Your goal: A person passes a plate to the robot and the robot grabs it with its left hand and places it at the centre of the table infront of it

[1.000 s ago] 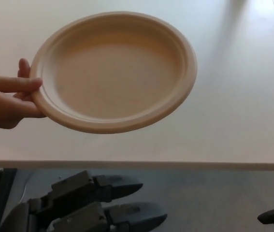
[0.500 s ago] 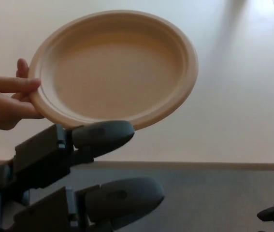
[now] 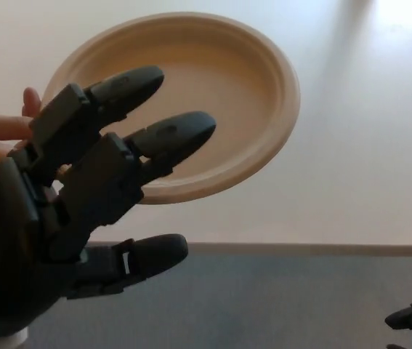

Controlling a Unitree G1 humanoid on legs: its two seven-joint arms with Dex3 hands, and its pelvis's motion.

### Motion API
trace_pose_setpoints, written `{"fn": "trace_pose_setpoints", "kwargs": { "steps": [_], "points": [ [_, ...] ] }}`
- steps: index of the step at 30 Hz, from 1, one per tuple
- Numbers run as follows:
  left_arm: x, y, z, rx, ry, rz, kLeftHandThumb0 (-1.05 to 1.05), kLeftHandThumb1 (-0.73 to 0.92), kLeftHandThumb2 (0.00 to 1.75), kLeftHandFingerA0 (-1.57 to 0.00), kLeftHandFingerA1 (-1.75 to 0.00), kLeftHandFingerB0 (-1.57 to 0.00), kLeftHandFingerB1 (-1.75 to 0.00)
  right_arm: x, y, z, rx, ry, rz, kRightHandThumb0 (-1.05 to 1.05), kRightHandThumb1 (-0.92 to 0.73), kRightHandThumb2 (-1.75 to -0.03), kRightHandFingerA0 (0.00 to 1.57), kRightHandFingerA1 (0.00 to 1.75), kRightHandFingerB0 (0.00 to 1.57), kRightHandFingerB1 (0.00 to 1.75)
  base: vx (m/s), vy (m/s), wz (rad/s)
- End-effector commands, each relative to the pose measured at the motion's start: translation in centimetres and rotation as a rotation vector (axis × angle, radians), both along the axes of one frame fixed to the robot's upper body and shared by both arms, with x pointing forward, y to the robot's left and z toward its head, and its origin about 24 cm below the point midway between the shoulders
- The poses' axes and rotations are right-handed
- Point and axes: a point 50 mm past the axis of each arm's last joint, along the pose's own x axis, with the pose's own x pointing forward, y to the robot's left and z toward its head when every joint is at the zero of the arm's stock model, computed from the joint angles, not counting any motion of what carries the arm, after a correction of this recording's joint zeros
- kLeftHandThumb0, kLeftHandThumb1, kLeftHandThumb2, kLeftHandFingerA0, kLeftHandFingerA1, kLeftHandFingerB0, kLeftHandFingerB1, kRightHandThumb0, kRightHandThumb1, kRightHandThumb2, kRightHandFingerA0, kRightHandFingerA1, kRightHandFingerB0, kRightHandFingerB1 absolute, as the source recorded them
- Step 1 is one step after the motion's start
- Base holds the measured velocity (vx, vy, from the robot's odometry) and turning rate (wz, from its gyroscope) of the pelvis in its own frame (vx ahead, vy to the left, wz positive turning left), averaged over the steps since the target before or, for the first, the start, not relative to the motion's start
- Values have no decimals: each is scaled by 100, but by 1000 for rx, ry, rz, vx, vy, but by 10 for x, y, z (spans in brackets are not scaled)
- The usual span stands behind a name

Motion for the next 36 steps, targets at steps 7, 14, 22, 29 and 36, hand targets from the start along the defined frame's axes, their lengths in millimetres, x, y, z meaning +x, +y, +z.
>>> {"fn": "trace_pose_setpoints", "kwargs": {
  "steps": [7, 14, 22, 29, 36],
  "points": [
    [44, 12, -23, 301, 269, 325, -90, 55, 91, -5, -38, 0, -29, 9, -6, 9, -13, -14, 19, -56, -66, -59, 73, 69, 38, 51, 0, 0, 0],
    [61, 17, -26, 398, 285, 421, -39, 14, 84, 0, -48, 0, -48, 13, -6, 12, -21, -23, 16, -56, -65, -58, 73, 69, 41, 52, 0, 0, 0],
    [89, 22, -16, 460, 168, 645, -36, 15, 82, 0, -45, -2, -50, 18, -4, 15, -27, -29, 36, -57, -66, -60, 72, 69, 44, 52, 0, 0, 0],
    [104, 25, -9, 358, 132, 705, -31, 40, 89, -94, -93, -5, -45, 17, -3, 13, -35, -5, 46, -56, -66, -59, 74, 66, 49, 51, 0, 0, 0],
    [105, 18, -6, 386, 55, 705, -26, 61, 58, -103, -141, -90, -53, 18, -3, 15, -31, -8, 50, -56, -66, -59, 73, 68, 52, 54, 0, 0, 0]
  ]
}}
